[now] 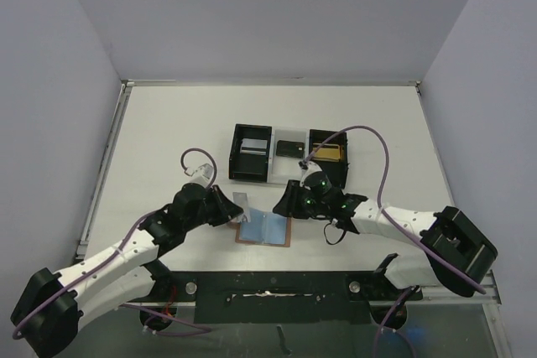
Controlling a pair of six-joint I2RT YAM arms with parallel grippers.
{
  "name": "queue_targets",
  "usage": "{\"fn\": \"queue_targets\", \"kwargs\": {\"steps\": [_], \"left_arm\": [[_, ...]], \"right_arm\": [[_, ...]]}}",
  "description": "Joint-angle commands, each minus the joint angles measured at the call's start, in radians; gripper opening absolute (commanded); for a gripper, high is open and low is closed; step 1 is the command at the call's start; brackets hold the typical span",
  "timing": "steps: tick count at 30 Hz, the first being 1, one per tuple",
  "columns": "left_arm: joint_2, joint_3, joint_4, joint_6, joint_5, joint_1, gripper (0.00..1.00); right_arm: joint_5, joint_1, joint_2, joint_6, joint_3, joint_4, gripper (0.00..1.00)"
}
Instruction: Take the credit cards out of the card holder
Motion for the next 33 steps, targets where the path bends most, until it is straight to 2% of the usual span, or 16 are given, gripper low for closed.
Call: {"fn": "queue_targets", "kwargs": {"steps": [1, 5, 9, 16, 23, 25, 28, 33], "left_arm": [[-0.057, 0.049, -0.040, 0.042, -0.038, 0.016, 0.00], [-0.106, 0.045, -0.056, 0.041, -0.064, 0.018, 0.00], [-0.169, 0.049, -0.107, 0.035, -0.130, 0.020, 0.00], [-0.218, 0.034, -0.116, 0.025, -0.129, 0.027, 0.00], [-0.179, 0.029, -0.050, 0.044, -0.069, 0.028, 0.00], [-0.168, 0.024, -0.006, 0.047, -0.047, 0.029, 0.00], [-0.147, 0.017, 0.069, 0.046, 0.000, 0.030, 0.00], [-0.109, -0.038, 0.303, 0.005, 0.133, 0.033, 0.00]], "right_arm": [[0.058, 0.051, -0.017, -0.020, 0.057, -0.006, 0.36], [0.013, 0.078, 0.010, -0.010, 0.049, 0.127, 0.39], [-0.061, 0.087, 0.117, 0.004, 0.068, 0.215, 0.40], [-0.077, 0.091, 0.267, 0.007, 0.116, 0.174, 0.37], [0.046, 0.095, 0.109, -0.070, 0.149, 0.015, 0.39], [0.098, 0.087, 0.041, -0.090, 0.144, -0.013, 0.46], [0.146, 0.055, -0.071, -0.098, 0.113, -0.023, 0.61], [0.143, 0.003, -0.245, -0.093, -0.006, 0.123, 0.78]]}}
